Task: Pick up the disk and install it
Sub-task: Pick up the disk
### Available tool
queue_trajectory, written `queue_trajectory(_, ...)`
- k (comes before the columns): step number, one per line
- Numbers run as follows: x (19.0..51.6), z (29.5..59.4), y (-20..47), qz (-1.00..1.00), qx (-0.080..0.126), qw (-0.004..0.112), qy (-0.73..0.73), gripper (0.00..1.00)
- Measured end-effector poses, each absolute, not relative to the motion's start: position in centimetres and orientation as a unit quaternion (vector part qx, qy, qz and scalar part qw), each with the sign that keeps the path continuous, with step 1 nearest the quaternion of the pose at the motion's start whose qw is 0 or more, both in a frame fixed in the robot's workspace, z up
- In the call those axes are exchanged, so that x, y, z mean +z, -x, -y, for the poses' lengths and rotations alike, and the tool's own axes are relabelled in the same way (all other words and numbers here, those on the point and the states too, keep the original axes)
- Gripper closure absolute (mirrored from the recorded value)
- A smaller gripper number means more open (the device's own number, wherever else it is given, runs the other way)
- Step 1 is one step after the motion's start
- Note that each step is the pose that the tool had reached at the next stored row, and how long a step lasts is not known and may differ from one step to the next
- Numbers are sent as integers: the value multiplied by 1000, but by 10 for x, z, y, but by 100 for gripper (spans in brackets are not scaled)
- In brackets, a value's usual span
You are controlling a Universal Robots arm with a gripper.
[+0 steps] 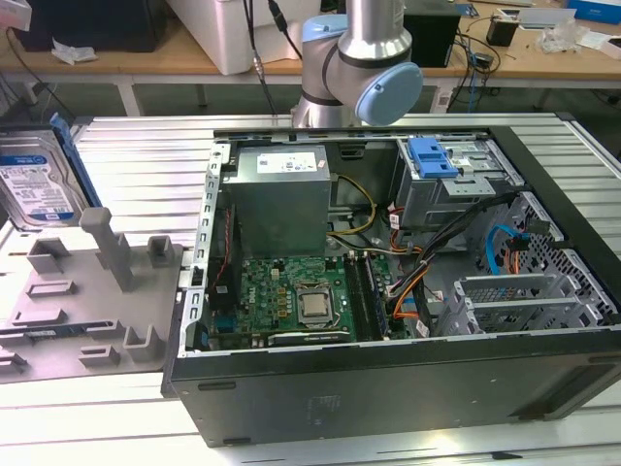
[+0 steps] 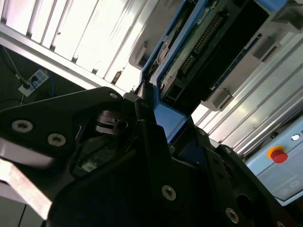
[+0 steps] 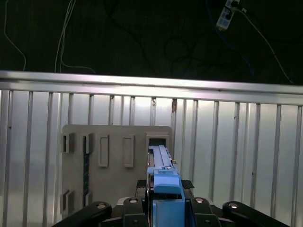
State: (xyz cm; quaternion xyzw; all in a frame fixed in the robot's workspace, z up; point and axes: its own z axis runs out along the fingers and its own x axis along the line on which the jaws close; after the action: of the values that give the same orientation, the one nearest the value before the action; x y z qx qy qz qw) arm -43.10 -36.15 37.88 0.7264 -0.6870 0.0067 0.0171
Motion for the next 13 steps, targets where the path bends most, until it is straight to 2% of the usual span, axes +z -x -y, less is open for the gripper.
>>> queue_trajectory(13,408,362,429,687,7,17,-726,63)
